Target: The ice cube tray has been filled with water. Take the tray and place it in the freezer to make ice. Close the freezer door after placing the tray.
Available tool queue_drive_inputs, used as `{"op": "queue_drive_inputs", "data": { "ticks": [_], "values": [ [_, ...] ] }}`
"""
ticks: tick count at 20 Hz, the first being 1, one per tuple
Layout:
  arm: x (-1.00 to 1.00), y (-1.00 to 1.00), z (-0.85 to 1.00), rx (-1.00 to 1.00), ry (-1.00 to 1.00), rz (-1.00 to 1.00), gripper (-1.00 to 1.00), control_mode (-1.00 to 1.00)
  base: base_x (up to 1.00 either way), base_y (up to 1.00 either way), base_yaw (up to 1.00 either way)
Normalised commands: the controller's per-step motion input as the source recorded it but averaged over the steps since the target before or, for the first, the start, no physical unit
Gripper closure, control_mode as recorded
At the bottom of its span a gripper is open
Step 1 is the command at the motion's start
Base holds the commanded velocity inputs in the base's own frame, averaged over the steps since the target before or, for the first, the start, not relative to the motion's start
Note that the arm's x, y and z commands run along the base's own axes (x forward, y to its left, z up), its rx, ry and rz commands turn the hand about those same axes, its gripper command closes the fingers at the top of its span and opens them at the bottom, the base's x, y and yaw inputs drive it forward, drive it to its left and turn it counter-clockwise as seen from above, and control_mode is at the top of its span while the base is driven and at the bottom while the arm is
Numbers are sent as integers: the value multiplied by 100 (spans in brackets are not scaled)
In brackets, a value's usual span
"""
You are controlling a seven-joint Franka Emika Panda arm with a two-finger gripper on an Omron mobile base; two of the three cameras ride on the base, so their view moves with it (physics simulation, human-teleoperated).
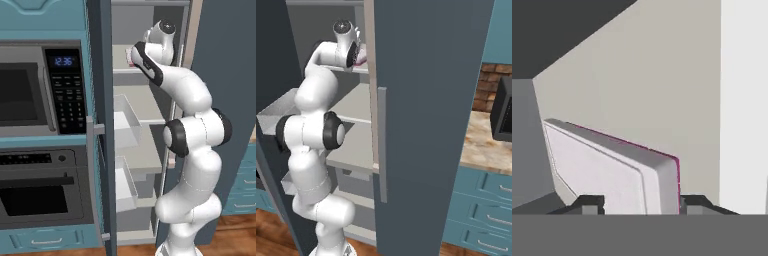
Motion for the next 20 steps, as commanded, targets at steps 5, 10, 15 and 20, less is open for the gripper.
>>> {"op": "queue_drive_inputs", "data": {
  "ticks": [5, 10, 15, 20],
  "values": [
    [-80, 3, 5, -5, -14, -1, -100, -100, 0, 0, 0],
    [-97, 0, -52, -3, -5, -2, -100, -100, 0, 0, 0],
    [-100, 0, -35, 0, -29, 0, -100, -100, 0, 0, 0],
    [-100, -9, 1, 0, -38, 3, -100, -100, 0, 0, 0]
  ]
}}
